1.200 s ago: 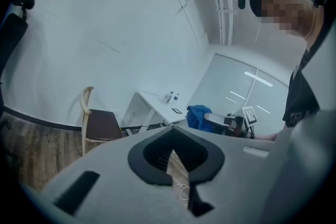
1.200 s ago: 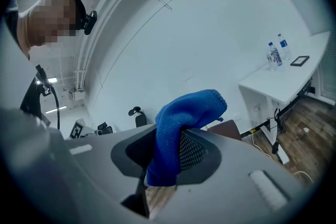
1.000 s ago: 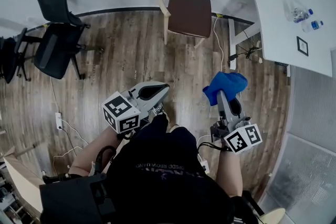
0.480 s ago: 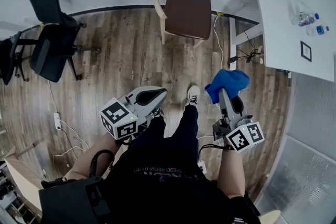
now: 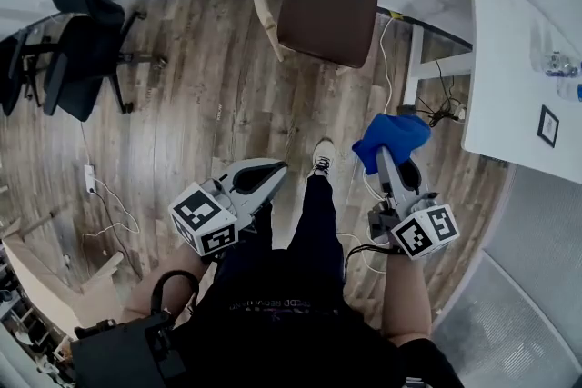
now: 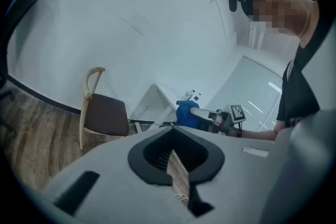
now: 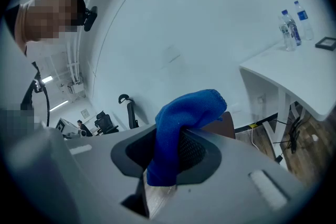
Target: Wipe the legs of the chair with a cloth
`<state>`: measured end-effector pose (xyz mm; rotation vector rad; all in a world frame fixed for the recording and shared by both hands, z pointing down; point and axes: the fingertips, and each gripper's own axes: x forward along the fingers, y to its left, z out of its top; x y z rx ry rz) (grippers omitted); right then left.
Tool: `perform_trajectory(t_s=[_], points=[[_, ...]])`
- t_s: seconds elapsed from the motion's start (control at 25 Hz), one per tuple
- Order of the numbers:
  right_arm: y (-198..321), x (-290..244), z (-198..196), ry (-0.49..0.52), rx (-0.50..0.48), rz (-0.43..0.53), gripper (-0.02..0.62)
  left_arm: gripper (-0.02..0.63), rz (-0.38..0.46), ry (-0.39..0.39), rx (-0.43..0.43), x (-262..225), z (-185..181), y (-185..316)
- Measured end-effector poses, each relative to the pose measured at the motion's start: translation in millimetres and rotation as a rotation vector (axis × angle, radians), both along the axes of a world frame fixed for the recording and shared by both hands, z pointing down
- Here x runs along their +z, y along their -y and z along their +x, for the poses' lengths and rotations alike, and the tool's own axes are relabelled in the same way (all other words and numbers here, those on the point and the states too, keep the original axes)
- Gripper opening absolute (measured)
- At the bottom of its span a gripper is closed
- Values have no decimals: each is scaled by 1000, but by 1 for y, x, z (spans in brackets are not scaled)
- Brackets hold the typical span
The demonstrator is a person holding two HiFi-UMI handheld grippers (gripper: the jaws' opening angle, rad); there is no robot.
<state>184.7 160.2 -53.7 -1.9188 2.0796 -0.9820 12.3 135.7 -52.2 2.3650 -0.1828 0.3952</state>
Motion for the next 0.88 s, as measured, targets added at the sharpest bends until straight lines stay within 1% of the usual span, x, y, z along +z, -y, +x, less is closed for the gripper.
perform_trajectory(t_s=[0.2,0.36,0.52,0.68,0.76,0.88], points=[[31,54,42,2,-66,-41,101,6,-29,30,-15,41,52,7],[54,103,61,23,-117,-84,101,6,-43,65,-30,72,78,18],[74,145,74,34,-134,-105,101,6,-56,92,-46,97,88,28],[89,186,83,18,-155,-124,101,6,-74,94,-62,124,91,25],[93,206,85,7,-149,-133,101,6,-83,97,-55,144,89,21],[94,231,86,-17,-144,-145,101,6,-122,90,-27,175,86,8]])
